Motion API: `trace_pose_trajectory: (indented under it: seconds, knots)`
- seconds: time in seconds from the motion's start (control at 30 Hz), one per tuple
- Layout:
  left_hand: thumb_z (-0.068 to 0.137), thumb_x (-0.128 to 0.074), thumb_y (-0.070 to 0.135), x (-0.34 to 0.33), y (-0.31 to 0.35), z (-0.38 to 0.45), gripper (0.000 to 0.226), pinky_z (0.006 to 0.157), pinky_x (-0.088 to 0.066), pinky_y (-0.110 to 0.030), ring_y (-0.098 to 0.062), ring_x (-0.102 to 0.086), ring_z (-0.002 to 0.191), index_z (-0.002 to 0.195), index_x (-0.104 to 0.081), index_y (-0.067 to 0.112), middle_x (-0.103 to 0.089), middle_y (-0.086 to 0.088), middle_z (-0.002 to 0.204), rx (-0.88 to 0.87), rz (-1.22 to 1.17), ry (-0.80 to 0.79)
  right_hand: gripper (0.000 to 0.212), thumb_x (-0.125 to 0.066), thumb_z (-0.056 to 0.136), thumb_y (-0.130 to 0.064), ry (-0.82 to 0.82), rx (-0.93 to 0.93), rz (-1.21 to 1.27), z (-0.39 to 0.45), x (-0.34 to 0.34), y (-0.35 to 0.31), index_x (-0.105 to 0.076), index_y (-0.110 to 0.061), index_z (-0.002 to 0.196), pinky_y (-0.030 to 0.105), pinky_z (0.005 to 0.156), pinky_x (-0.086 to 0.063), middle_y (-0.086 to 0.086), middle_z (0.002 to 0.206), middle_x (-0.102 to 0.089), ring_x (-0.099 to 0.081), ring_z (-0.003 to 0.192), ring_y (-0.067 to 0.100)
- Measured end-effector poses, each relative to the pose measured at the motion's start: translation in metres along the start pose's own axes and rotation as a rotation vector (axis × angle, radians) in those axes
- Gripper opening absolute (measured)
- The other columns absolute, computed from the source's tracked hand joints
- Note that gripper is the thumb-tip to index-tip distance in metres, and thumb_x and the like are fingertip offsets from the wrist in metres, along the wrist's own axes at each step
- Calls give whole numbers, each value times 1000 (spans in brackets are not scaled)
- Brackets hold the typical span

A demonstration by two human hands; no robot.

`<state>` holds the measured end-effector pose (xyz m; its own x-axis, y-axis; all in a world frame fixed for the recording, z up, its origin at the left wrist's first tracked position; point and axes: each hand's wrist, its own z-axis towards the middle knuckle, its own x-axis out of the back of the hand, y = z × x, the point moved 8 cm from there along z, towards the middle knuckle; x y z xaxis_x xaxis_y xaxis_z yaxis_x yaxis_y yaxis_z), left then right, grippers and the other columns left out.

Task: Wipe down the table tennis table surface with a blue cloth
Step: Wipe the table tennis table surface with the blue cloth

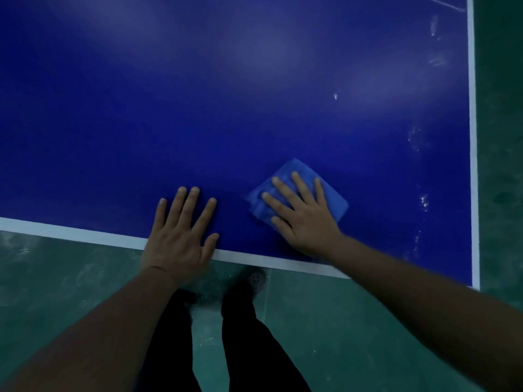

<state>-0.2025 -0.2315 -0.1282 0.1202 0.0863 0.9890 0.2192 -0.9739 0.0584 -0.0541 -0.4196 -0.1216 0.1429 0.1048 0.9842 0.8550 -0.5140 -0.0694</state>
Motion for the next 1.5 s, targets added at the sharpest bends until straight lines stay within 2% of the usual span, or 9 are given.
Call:
trace_pose_trajectory:
  seconds: [0.1, 0.3, 0.37, 0.53, 0.7, 0.8, 1.07, 1.33, 1.5]
  knots:
    - [101, -11, 58, -2, -1, 0, 68, 122, -10, -57, -31, -3, 155, 159, -13, 24, -10, -12, 167, 17, -1, -29, 53, -32, 101, -50, 39, 87, -27, 35, 11, 43, -42, -33, 150, 67, 116, -14, 1, 160, -36, -26, 149, 35]
    - [100, -12, 61, -4, -3, 0, 70, 123, -8, -56, -28, 1, 155, 160, -12, 25, -6, -10, 168, 42, -9, -77, 57, -19, 104, -50, 108, -956, 250, 18, 30, 179, -15, -38, 159, 63, 120, 2, -7, 168, -6, 2, 155, 28]
    - [99, -19, 60, -2, -2, 0, 71, 123, -10, -57, -28, -2, 155, 160, -17, 24, -9, -10, 168, 56, -32, -81, 57, -20, 103, -49, 123, -877, 175, 19, 26, 134, -19, -37, 159, 65, 119, -1, -5, 168, -10, -3, 154, 31]
    - [94, -31, 55, 12, 12, 11, 73, 124, -4, -53, -31, -10, 154, 157, -28, 19, -17, -15, 165, 71, -142, -40, 55, -25, 102, -52, 13, -57, 28, 19, 12, 46, -37, -33, 153, 65, 118, -10, -1, 163, -29, -20, 151, 33]
    - [97, -29, 56, 30, 22, 64, 74, 124, -1, -50, -28, -6, 155, 159, -24, 17, -13, -14, 167, 37, -226, 1, 57, -17, 103, -52, 28, -689, 118, 30, 27, 195, -17, -38, 158, 62, 121, -1, -7, 168, -10, -1, 155, 27]
    - [97, -23, 57, 37, 10, 122, 75, 124, 4, -46, -27, -3, 155, 159, -22, 16, -10, -13, 167, 31, -217, 11, 55, -21, 105, -49, 89, -864, 146, 34, 29, 192, -18, -37, 158, 65, 119, -2, -5, 168, -11, -3, 154, 30]
    - [95, -9, 64, 45, -22, 232, 80, 123, 7, -49, -26, 11, 155, 161, -8, 18, 5, -12, 168, 26, -150, -9, 54, -30, 102, -51, 67, 99, 33, 149, 36, 73, -37, -35, 152, 64, 118, -7, -2, 162, -32, -21, 151, 33]
    - [99, -13, 64, 56, -30, 321, 74, 122, 13, -50, -23, 24, 152, 161, 3, 26, 19, -7, 167, 105, -197, -49, 56, -18, 104, -51, 98, -974, 204, 150, 57, 308, -14, -39, 159, 65, 119, -1, -7, 168, -6, 0, 155, 29]
    - [94, -1, 71, 54, -37, 365, 77, 121, 10, -58, -26, 24, 151, 159, 12, 31, 19, -5, 167, 129, -95, -81, 53, -31, 101, -49, 141, -211, 25, 184, 44, 155, -42, -34, 150, 66, 116, -14, 0, 160, -36, -27, 149, 35]
